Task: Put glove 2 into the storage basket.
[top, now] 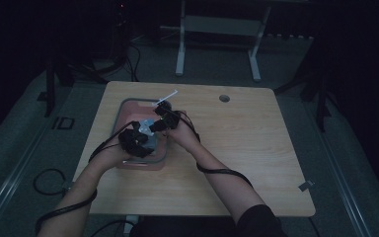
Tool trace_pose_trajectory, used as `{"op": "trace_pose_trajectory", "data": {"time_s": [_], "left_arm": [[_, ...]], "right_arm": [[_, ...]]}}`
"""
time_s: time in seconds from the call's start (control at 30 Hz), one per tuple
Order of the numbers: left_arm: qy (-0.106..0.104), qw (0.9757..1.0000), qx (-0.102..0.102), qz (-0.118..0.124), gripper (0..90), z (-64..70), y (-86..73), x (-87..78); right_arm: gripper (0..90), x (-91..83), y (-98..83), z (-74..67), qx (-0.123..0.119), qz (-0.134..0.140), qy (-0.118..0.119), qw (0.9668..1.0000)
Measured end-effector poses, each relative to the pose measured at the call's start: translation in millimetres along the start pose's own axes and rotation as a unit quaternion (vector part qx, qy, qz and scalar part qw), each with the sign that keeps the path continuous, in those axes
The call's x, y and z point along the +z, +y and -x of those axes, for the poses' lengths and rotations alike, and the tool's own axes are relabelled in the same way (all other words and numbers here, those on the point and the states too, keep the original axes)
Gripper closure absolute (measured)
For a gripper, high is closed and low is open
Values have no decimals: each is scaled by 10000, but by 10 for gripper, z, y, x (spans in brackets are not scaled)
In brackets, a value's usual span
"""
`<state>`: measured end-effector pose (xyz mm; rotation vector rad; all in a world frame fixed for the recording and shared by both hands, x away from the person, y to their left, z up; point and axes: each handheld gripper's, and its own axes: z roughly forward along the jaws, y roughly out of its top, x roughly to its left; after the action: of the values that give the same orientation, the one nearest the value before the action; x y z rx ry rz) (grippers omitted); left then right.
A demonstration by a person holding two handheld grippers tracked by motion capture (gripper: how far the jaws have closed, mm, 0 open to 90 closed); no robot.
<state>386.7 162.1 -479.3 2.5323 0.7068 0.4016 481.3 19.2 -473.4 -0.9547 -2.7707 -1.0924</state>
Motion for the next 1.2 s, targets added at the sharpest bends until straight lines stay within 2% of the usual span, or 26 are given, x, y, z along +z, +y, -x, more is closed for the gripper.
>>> {"op": "trace_pose_trajectory", "data": {"time_s": [0.03,0.1,0.13,0.2,0.3,0.37,0.43,0.47,0.5,0.57,0.7,0.8,0.87,0.97,1.2], "left_arm": [[46,10000,-43,35,431,4,-3,-13],[4,9998,-152,134,354,10,-5,-49],[65,9996,-206,181,320,14,-4,-67],[96,9992,-290,253,198,8,-7,-104],[109,9977,-551,384,124,-29,-15,-159],[136,9966,-650,489,85,-38,-18,-196],[143,9961,-687,537,75,-34,-17,-211],[152,9955,-743,573,75,-23,-9,-228],[144,9953,-758,584,55,-18,-5,-232],[165,9947,-775,651,36,0,1,-244],[101,9936,-860,721,27,58,34,-260],[165,9941,-757,766,22,121,69,-272],[162,9928,-793,886,22,146,83,-281],[164,9926,-773,921,22,168,97,-279],[92,9938,-685,875,22,234,145,-223]], "right_arm": [[557,-24,-2,-5,-9,37,3,10000],[518,-73,-5,-13,-48,78,18,10000],[502,-98,-8,-15,-68,107,42,9999],[481,-153,-14,-16,-93,164,53,9998],[443,-238,-24,-16,-178,258,92,9995],[404,-284,-32,-26,-223,310,162,9991],[386,-301,-37,-29,-254,332,190,9989],[361,-315,-43,-37,-268,347,233,9988],[299,-341,-68,-48,-322,341,343,9983],[251,-365,-99,-55,-380,325,399,9980],[186,-418,-158,-36,-333,420,462,9975],[167,-451,-203,-5,-361,439,400,9976],[167,-471,-232,16,-354,440,373,9977],[169,-499,-274,43,-405,409,323,9978],[169,-568,-346,112,-373,516,317,9975]]}}
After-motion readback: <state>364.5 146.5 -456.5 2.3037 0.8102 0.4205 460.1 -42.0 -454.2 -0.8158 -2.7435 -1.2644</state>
